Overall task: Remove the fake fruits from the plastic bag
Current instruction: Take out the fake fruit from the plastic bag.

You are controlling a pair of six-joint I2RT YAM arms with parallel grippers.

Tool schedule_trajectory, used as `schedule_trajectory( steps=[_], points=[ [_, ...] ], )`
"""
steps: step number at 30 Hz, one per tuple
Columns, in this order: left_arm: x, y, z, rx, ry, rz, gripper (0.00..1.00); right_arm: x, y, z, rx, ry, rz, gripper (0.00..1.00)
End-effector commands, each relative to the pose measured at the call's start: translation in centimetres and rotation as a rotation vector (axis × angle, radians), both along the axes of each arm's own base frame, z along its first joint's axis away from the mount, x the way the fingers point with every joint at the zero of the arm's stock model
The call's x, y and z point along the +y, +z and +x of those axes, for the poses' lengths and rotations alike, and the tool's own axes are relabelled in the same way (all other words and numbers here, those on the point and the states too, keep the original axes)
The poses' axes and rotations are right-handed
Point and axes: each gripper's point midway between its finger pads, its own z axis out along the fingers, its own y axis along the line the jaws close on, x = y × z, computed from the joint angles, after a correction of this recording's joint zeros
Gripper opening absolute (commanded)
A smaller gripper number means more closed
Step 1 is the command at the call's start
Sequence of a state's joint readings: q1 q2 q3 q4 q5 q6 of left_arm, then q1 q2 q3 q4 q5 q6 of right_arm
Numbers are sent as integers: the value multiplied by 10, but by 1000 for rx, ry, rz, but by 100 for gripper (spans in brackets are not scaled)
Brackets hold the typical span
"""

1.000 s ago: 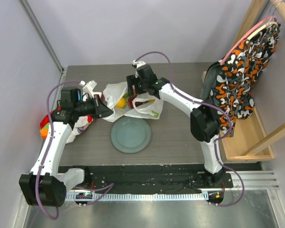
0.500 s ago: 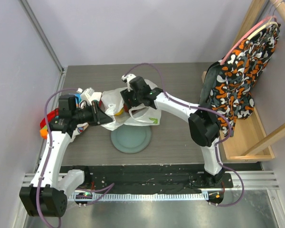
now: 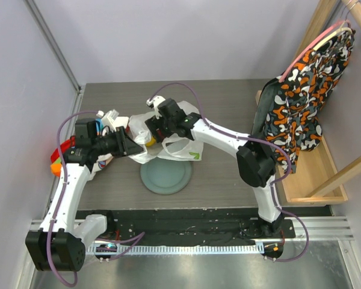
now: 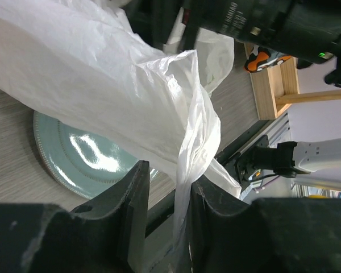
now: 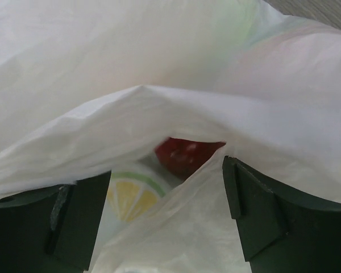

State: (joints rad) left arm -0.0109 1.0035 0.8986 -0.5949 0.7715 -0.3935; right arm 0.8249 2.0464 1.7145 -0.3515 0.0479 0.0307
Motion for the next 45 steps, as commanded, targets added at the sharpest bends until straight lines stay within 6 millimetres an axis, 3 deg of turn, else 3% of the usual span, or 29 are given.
schedule_trajectory(
  steps=[1,9,11,13,16,17,18,23,28,33,37,40,43,45],
  points=[
    [-2,17,5,-57,-15,-21,35,7,-16,26,-41,-66,-48,89],
    [-2,19,4,-69,-17,-16,35,6,-36,36,-58,-66,-120,89],
    [-1,21,5,-72,-14,-13,35,2,-37,36,-72,-50,-146,73],
    [0,20,7,-72,-12,-7,35,0,-27,36,-100,-22,-158,51],
    [1,19,10,-80,-7,2,35,2,7,32,-136,16,-111,37],
    [1,17,11,-74,-7,1,35,3,14,29,-141,30,-98,35],
    [2,15,12,-75,1,8,35,5,38,21,-148,64,-47,31],
    [3,11,23,-73,13,14,35,2,70,-13,-122,181,23,20],
    [4,11,26,-79,19,16,35,5,56,-52,-38,372,51,32],
    [4,9,25,-76,24,9,35,30,50,-75,111,446,172,33],
    [5,10,26,-85,30,16,35,37,40,-69,138,426,168,34],
    [5,10,25,-88,30,16,35,33,17,-59,152,372,113,35],
    [13,11,28,-92,55,22,33,20,0,-48,147,309,30,35],
    [14,13,27,-91,56,28,32,-1,3,-34,93,238,-40,35]
  ],
)
